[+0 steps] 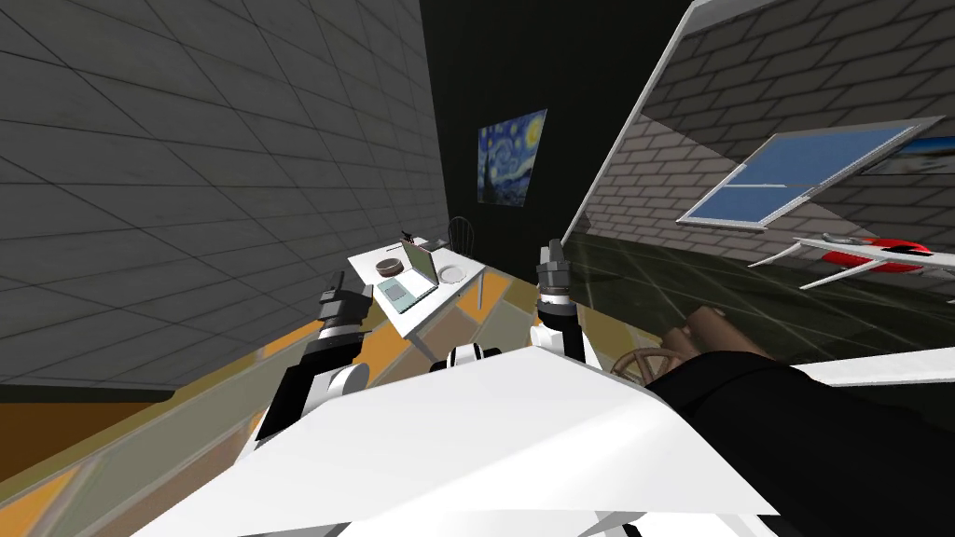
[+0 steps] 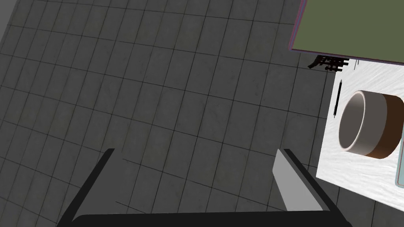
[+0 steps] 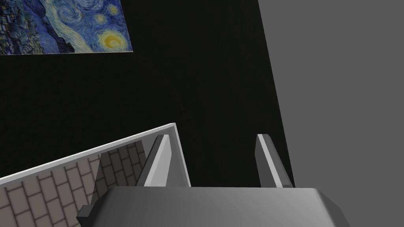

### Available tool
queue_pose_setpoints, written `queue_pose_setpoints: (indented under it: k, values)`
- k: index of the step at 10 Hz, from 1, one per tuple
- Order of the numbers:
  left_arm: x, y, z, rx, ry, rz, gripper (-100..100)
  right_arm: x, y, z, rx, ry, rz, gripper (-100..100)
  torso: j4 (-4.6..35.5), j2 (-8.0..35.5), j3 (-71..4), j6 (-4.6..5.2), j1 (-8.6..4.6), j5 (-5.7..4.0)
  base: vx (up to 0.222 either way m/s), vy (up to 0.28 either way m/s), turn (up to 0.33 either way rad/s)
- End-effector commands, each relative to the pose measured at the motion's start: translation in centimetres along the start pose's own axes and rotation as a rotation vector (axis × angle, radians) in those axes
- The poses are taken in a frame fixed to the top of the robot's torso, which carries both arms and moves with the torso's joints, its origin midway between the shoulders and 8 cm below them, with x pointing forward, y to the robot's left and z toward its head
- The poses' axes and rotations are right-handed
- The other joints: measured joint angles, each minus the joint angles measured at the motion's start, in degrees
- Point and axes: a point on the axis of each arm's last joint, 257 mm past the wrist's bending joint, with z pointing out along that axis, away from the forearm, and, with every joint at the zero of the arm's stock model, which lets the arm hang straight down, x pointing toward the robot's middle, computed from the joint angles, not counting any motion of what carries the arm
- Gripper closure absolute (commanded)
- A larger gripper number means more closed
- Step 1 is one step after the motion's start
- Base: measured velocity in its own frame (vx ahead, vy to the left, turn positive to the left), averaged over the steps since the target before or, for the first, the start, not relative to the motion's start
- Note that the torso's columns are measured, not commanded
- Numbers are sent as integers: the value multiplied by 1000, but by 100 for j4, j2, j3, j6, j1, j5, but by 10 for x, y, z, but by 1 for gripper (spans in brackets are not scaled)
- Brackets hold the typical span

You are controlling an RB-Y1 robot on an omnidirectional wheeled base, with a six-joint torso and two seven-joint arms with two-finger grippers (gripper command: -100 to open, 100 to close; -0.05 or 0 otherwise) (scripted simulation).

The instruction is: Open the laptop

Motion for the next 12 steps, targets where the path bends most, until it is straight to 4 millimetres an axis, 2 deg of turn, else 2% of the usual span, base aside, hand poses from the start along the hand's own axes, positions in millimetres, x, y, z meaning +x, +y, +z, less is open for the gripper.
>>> queue_pose_setpoints:
  k: [1, 5, 8, 9, 12]
  values:
    - [-16, 13, 2, -49, -33, -68, -100, 0, 0, 0, 0, 0, 0, 0, -1, 1, -1, 0, 13, 3, 151, -241, 118]
    - [-30, 21, 1, -84, -64, -114, -100, 0, 0, 0, 0, 0, 0, 0, 1, 3, 2, -1, 3, 2, 133, -185, 89]
    - [-53, 34, -2, -132, -116, -177, -100, 0, 0, 0, 0, 0, 0, 0, -1, -3, -2, -1, 0, 0, 155, -210, 161]
    - [-53, 34, -2, -132, -116, -177, -100, 0, 0, 0, 0, 0, 0, 0, -5, -15, -10, 0, -5, -1, 163, -190, 57]
    - [-78, 45, -7, -173, -172, -226, -100, 0, 0, 0, 0, 0, 0, 0, 2, 6, 4, -1, 2, 2, 170, -204, 162]
